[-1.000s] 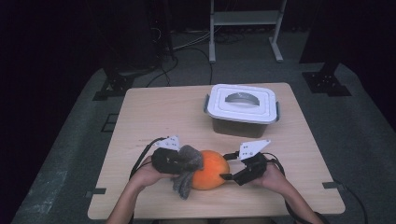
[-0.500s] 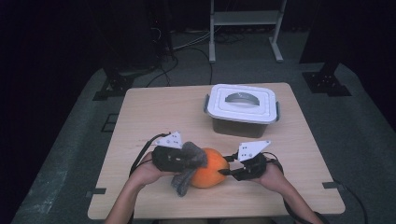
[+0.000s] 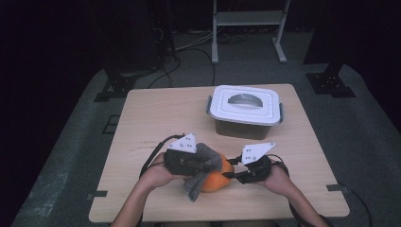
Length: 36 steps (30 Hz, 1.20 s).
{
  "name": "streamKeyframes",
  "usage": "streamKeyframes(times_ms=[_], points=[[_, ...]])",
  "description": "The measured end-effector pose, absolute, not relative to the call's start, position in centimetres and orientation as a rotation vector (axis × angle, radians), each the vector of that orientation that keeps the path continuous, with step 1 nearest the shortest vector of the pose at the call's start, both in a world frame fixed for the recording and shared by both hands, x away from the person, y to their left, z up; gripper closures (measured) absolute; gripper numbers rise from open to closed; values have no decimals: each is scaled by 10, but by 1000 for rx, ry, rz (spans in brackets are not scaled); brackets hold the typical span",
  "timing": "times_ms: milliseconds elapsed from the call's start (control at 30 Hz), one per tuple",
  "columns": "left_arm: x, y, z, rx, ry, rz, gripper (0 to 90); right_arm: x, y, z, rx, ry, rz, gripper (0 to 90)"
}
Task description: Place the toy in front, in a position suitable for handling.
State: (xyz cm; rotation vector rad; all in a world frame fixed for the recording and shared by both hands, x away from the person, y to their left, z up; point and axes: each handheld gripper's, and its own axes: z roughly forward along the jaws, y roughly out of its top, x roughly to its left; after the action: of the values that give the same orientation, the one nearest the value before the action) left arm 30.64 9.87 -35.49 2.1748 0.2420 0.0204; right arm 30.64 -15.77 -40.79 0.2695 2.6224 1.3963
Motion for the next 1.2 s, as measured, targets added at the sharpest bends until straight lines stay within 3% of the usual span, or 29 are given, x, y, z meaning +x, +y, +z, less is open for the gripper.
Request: streamKeyframes(times_ms=[133, 300, 467, 633, 700, 933, 1200], points=[[311, 97, -363, 2202, 261, 16, 743, 304, -155, -408, 251, 2621, 1384, 551], [317, 111, -376, 2163, 319, -23, 748, 309, -159, -412, 357, 2602, 1474, 369], [315, 115, -377, 2174, 318, -26, 747, 312, -153, -417, 386, 2608, 1494, 283], [314, 112, -371, 2172, 308, -15, 747, 310, -144, -419, 352, 2624, 1439, 487], [313, 111, -363, 2167, 299, -5, 746, 309, -143, -416, 333, 2614, 1430, 521], [311, 96, -364, 2229, 264, 18, 746, 302, -139, -412, 249, 2599, 1393, 565], [316, 120, -369, 2203, 328, 41, 745, 303, -145, -417, 272, 2609, 1420, 597]])
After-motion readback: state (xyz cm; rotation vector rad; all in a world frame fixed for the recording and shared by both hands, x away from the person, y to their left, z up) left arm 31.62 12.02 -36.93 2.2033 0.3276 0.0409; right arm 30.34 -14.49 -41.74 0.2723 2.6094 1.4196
